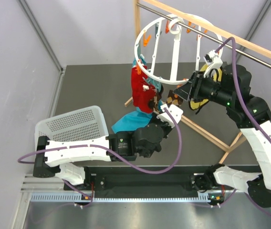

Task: Clip the socks to the hanger
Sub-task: Clamp the sock onto the hanger, then reset both arms

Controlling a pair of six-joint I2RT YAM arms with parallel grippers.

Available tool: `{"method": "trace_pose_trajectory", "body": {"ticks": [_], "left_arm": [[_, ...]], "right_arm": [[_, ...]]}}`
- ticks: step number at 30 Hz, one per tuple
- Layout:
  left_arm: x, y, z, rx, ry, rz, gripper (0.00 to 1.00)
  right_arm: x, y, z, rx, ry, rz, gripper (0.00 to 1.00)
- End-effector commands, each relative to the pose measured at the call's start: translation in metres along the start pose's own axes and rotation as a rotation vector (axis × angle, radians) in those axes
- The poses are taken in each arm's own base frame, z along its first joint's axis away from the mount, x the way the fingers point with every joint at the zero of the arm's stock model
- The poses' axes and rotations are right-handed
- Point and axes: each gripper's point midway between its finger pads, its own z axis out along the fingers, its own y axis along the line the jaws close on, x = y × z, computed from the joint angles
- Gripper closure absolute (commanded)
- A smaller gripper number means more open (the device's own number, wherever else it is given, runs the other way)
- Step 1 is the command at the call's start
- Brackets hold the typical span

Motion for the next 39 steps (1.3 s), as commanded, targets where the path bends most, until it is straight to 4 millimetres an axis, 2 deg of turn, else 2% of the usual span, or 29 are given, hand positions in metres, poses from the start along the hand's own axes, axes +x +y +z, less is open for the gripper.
{"method": "trace_pose_trajectory", "body": {"ticks": [1,3,7,8,10,11,12,13,14,16,18,19,21,25,27,28,30,31,32,33,35,37,38,39], "left_arm": [[-0.028,0.005,-0.002,-0.020,-0.061,-0.075,1.00],[-0.029,0.004,-0.003,-0.006,-0.062,-0.086,1.00],[-0.029,0.004,-0.005,0.002,-0.066,-0.116,0.86],[-0.029,0.004,-0.005,0.005,-0.066,-0.122,0.75],[-0.028,0.003,-0.006,0.013,-0.063,-0.126,0.64],[-0.028,0.003,-0.006,0.018,-0.061,-0.122,0.55],[-0.028,0.002,-0.007,0.024,-0.058,-0.147,0.50],[-0.027,0.001,-0.007,0.030,-0.054,-0.150,0.46],[-0.026,-0.001,-0.008,0.043,-0.051,-0.166,0.41],[-0.026,0.001,-0.013,0.057,-0.053,-0.185,0.39],[-0.030,0.005,-0.018,0.077,-0.064,-0.229,0.38],[-0.026,0.005,-0.020,0.086,-0.060,-0.238,0.37],[-0.031,0.010,-0.028,0.111,-0.075,-0.291,0.36],[-0.024,0.020,-0.042,0.138,-0.081,-0.373,0.36],[-0.026,0.031,-0.052,0.143,-0.095,-0.425,0.36],[-0.015,0.030,-0.054,0.143,-0.080,-0.454,0.35],[-0.001,0.040,-0.062,0.139,-0.076,-0.502,0.35],[0.003,0.042,-0.064,0.137,-0.070,-0.555,0.35],[0.003,0.050,-0.070,0.141,-0.083,-0.601,0.34],[0.024,0.046,-0.070,0.145,-0.054,-0.603,0.35],[0.033,0.049,-0.077,0.168,-0.050,-0.682,0.34],[0.060,0.043,-0.079,0.182,-0.008,-0.729,0.34],[0.062,0.047,-0.085,0.191,-0.019,-0.763,0.34],[0.064,0.046,-0.088,0.208,-0.026,-0.808,0.34]], "right_arm": [[-0.004,0.006,-0.009,-0.019,-0.023,-0.009,0.60],[-0.005,0.007,-0.011,-0.018,-0.031,-0.013,0.57],[-0.007,0.004,-0.015,0.004,-0.047,-0.020,0.39],[-0.008,0.002,-0.017,0.018,-0.052,-0.022,0.36],[-0.009,0.001,-0.021,0.028,-0.056,-0.034,0.25],[-0.008,-0.001,-0.024,0.044,-0.057,-0.036,0.21],[-0.008,-0.003,-0.026,0.055,-0.055,-0.046,0.17],[-0.008,-0.003,-0.030,0.061,-0.059,-0.054,0.06],[-0.006,-0.009,-0.035,0.092,-0.055,-0.058,0.00],[-0.003,-0.015,-0.043,0.130,-0.052,-0.081,0.00],[0.002,-0.022,-0.059,0.179,-0.054,-0.095,0.00],[0.004,-0.023,-0.069,0.186,-0.065,-0.114,0.00],[0.018,-0.030,-0.078,0.211,-0.027,-0.131,0.00],[0.049,-0.033,-0.095,0.185,0.013,-0.152,0.00],[0.063,-0.032,-0.094,0.148,0.039,-0.160,0.00],[0.080,-0.030,-0.089,0.100,0.076,-0.150,0.00],[0.098,-0.029,-0.081,0.055,0.124,-0.115,0.00],[0.118,-0.028,-0.070,0.006,0.175,-0.089,0.00],[0.127,-0.028,-0.065,-0.015,0.195,-0.054,0.00],[0.134,-0.027,-0.062,-0.033,0.208,-0.037,0.00],[0.145,-0.026,-0.054,-0.082,0.183,-0.020,0.00],[0.158,-0.029,-0.050,-0.103,0.169,0.006,0.00],[0.156,-0.029,-0.045,-0.116,0.145,0.013,0.00],[0.170,-0.035,-0.039,-0.118,0.165,0.029,0.00]]}}
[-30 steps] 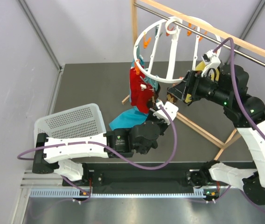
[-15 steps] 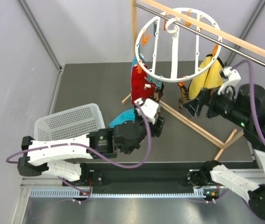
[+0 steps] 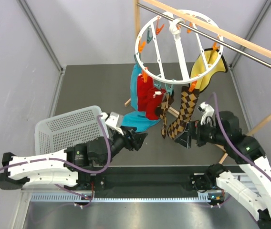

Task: Clip the socks to the hanger
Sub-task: Reset both arms

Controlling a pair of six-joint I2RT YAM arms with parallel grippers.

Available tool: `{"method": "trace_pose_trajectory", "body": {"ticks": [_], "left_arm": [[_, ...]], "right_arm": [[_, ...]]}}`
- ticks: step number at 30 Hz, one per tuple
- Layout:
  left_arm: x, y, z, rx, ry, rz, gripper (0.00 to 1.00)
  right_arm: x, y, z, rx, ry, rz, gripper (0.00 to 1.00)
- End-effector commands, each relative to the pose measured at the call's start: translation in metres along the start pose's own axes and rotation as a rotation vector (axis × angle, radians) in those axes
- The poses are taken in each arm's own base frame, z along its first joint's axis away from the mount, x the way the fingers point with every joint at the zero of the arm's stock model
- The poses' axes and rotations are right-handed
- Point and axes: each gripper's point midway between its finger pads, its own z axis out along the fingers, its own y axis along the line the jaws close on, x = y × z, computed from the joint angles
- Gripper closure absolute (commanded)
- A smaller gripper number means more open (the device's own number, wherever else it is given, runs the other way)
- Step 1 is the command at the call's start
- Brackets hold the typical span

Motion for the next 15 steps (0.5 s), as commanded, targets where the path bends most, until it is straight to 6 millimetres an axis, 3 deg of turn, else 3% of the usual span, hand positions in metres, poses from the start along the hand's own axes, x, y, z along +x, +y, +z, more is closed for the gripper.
{"method": "trace_pose_trajectory", "body": {"ticks": [1,2,3,4,5,6,8,9,12,13,15], "left_arm": [[0.025,0.005,-0.010,0.057,0.014,-0.184,0.34],[0.021,0.008,-0.018,0.079,-0.003,-0.226,0.34],[0.022,0.009,-0.022,0.095,-0.019,-0.281,0.34],[0.040,0.021,-0.024,0.087,-0.005,-0.281,0.34],[0.035,0.026,-0.033,0.112,-0.035,-0.328,0.34],[0.038,0.030,-0.037,0.120,-0.040,-0.368,0.34],[0.048,0.045,-0.049,0.152,-0.073,-0.425,0.34],[0.051,0.047,-0.053,0.172,-0.078,-0.463,0.34],[0.066,0.061,-0.065,0.234,-0.112,-0.547,0.34],[0.067,0.054,-0.069,0.265,-0.080,-0.561,0.34],[0.098,0.052,-0.061,0.236,0.027,-0.520,0.34]], "right_arm": [[-0.016,0.025,0.005,-0.161,-0.131,-0.012,0.00],[-0.026,0.029,0.010,-0.194,-0.185,-0.001,0.00],[-0.013,0.021,0.022,-0.195,-0.181,0.025,0.00],[-0.014,0.021,0.027,-0.219,-0.212,0.031,0.00],[-0.026,0.025,0.030,-0.260,-0.288,0.039,0.00],[-0.012,0.011,0.043,-0.243,-0.297,0.067,0.00],[-0.020,-0.003,0.051,-0.209,-0.393,0.081,0.00],[-0.008,-0.016,0.060,-0.186,-0.402,0.095,0.00],[0.002,-0.040,0.071,-0.142,-0.481,0.114,0.00],[0.005,-0.046,0.073,-0.131,-0.496,0.126,0.00],[0.016,-0.057,0.078,-0.120,-0.524,0.176,0.00]]}}
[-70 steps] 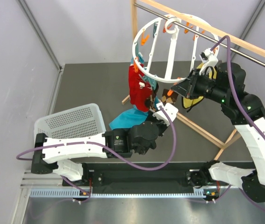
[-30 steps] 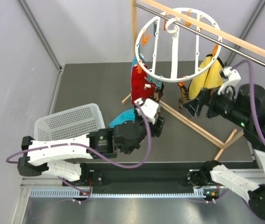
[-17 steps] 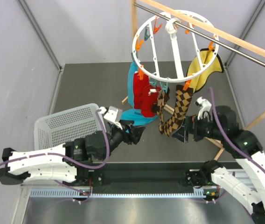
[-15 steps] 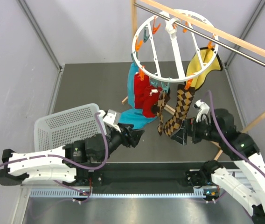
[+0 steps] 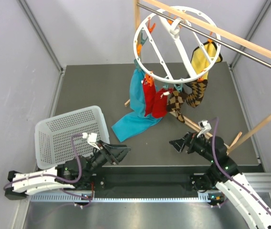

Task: Clip the socks to the hanger
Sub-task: Reset both arms

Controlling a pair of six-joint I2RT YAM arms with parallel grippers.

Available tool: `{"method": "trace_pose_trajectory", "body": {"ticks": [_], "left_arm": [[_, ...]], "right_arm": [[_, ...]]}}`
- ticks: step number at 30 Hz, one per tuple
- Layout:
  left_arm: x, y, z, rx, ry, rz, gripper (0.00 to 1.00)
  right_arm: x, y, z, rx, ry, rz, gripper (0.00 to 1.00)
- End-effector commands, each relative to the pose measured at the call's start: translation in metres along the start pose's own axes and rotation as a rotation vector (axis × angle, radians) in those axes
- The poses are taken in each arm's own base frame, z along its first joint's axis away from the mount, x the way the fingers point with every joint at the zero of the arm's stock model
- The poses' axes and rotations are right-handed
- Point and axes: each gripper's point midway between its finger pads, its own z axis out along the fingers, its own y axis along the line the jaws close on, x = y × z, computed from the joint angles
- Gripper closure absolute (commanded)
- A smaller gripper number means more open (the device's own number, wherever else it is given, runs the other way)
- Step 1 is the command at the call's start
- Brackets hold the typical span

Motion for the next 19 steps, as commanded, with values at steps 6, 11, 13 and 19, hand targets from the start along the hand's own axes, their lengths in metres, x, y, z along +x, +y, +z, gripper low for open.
{"method": "trace_pose_trajectory", "body": {"ticks": [6,11,13,19], "left_arm": [[0.056,0.019,-0.003,0.063,0.118,-0.187,0.34],[0.081,0.032,-0.005,0.071,0.177,-0.213,0.34],[0.080,0.031,-0.005,0.080,0.175,-0.201,0.34],[0.076,0.028,-0.005,0.095,0.161,-0.199,0.33]], "right_arm": [[0.006,-0.041,0.012,0.052,-0.223,0.203,0.00],[0.038,-0.059,0.024,0.081,-0.124,0.240,0.00],[0.043,-0.062,0.024,0.092,-0.106,0.221,0.00],[0.033,-0.048,0.023,0.025,-0.137,0.202,0.00]]}}
